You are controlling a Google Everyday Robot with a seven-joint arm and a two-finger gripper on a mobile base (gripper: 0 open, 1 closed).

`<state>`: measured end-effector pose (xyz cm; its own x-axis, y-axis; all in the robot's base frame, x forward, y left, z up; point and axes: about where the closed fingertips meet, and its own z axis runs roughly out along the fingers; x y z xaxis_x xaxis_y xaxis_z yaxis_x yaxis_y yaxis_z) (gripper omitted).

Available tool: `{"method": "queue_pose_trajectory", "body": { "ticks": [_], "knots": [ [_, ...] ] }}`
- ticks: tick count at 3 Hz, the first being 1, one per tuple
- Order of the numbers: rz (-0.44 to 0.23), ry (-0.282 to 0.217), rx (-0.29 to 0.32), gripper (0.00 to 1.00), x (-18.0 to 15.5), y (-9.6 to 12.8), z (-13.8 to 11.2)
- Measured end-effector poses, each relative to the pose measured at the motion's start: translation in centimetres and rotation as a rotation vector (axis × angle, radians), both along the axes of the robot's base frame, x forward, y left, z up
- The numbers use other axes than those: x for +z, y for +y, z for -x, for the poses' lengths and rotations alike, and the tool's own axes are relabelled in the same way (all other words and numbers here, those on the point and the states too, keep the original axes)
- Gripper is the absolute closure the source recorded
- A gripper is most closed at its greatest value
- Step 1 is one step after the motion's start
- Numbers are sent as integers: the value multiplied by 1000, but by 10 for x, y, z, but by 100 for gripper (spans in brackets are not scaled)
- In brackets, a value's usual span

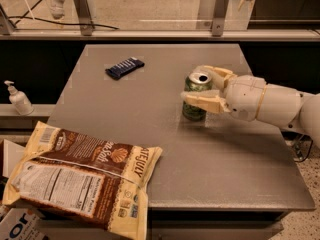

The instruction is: Place green can upright

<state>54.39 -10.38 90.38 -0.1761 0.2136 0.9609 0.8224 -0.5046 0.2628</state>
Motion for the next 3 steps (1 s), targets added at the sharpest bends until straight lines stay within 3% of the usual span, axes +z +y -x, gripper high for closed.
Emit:
{"method": "queue_pose_trajectory", "body": {
  "ticks": [1, 2, 3],
  "knots": [
    [10, 26, -2, 0, -10, -1, 2],
    [12, 34, -14, 0, -11, -7, 3],
    [13, 30, -56, 0, -4, -31, 2]
  ]
}}
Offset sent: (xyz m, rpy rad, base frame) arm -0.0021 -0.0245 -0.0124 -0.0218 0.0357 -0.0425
